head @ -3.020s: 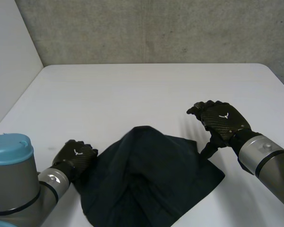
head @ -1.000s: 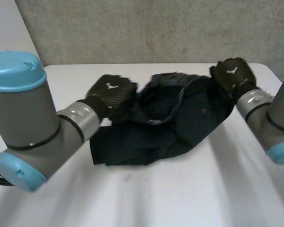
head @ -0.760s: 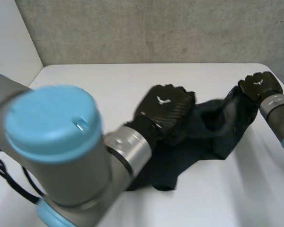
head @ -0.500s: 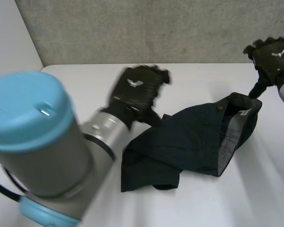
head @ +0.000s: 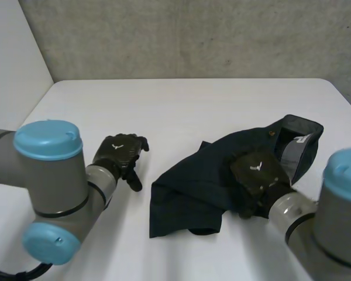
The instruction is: Fold the shorts.
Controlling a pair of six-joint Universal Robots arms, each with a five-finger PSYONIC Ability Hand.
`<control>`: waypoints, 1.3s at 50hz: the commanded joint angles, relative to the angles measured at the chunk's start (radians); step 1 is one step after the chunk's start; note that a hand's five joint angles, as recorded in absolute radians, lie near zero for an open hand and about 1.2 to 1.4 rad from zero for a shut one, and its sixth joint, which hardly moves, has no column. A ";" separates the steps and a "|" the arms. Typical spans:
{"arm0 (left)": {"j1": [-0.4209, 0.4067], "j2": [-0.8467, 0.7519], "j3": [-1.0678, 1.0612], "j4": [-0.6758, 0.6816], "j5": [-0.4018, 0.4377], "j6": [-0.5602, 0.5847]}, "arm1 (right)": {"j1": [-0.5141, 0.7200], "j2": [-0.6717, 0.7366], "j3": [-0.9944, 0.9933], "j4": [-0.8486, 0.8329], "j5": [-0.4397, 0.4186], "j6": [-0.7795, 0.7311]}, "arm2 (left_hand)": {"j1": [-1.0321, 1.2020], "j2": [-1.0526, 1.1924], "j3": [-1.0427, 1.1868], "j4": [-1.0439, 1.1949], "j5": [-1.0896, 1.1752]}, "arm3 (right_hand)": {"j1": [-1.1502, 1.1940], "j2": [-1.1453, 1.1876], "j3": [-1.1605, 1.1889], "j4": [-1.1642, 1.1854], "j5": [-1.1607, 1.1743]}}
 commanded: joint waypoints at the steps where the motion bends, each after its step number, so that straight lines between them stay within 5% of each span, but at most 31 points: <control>1: -0.003 -0.084 0.090 -0.015 0.019 -0.064 | -0.010 0.160 0.030 -0.239 0.088 -0.127 | 0.026 0.044 0.038 0.052 0.054 | 0.649 0.592 0.593 0.608 0.595; 2: -0.003 -0.087 0.093 -0.020 0.019 -0.073 | -0.022 0.165 0.022 -0.257 0.120 -0.144 | 0.026 0.044 0.038 0.052 0.054 | 1.029 0.972 0.973 0.988 0.975; 3: -0.003 -0.093 0.094 -0.030 0.022 -0.088 | -0.024 0.162 0.019 -0.264 0.136 -0.151 | 0.017 0.036 0.029 0.043 0.045 | 1.142 1.085 1.086 1.101 1.088; 9: -0.003 -0.105 0.094 -0.046 0.062 -0.113 | -0.017 0.102 -0.008 -0.262 0.144 -0.185 | 0.017 0.036 0.029 0.043 0.045 | 1.143 1.086 1.087 1.102 1.089; 17: -0.038 -0.183 0.163 -0.066 0.144 -0.150 | -0.013 -0.145 -0.048 -0.118 0.029 -0.184 | 0.023 0.041 0.035 0.049 0.051 | 1.143 1.086 1.087 1.102 1.089; 25: -0.066 -0.240 0.301 -0.259 0.233 -0.278 | -0.024 -0.240 -0.117 -0.017 0.013 -0.217 | 0.135 0.153 0.146 0.160 0.162 | 1.143 1.086 1.087 1.102 1.089; 27: -0.063 -0.228 0.314 -0.325 0.253 -0.285 | -0.025 -0.234 -0.131 -0.009 0.012 -0.239 | 0.310 0.328 0.322 0.335 0.337 | 1.143 1.086 1.087 1.102 1.089; 30: -0.048 -0.178 0.324 -0.342 0.228 -0.282 | -0.033 -0.231 -0.140 -0.001 0.013 -0.268 | 0.965 0.984 0.977 0.991 0.993 | 1.143 1.086 1.087 1.102 1.089; 33: -0.015 -0.136 0.324 -0.346 0.182 -0.275 | -0.043 -0.238 -0.156 0.003 0.018 -0.288 | 0.968 0.986 0.980 0.994 0.996 | 1.143 1.086 1.087 1.102 1.089; 38: 0.015 0.064 0.349 -0.343 0.063 -0.198 | -0.048 -0.249 -0.284 0.031 0.021 -0.297 | 0.968 0.986 0.980 0.994 0.996 | 1.143 1.086 1.087 1.102 1.089; 45: -0.009 0.351 0.438 -0.348 0.053 0.094 | -0.042 -0.268 -0.563 0.222 0.022 -0.285 | 0.968 0.986 0.980 0.994 0.996 | 1.143 1.086 1.087 1.102 1.089; 49: -0.021 0.453 0.462 -0.348 0.046 0.160 | -0.040 -0.263 -0.706 0.351 0.022 -0.285 | 0.968 0.986 0.980 0.994 0.996 | 1.143 1.086 1.087 1.102 1.089; 55: -0.029 0.441 0.475 -0.391 0.021 0.180 | -0.048 -0.185 -0.794 0.508 0.016 -0.287 | 0.968 0.986 0.980 0.994 0.996 | 1.143 1.086 1.087 1.102 1.089; 65: -0.014 0.087 0.504 -0.402 0.003 0.297 | -0.033 0.103 -0.821 0.531 0.013 -0.224 | 0.968 0.986 0.980 0.994 0.996 | 1.143 1.086 1.087 1.102 1.089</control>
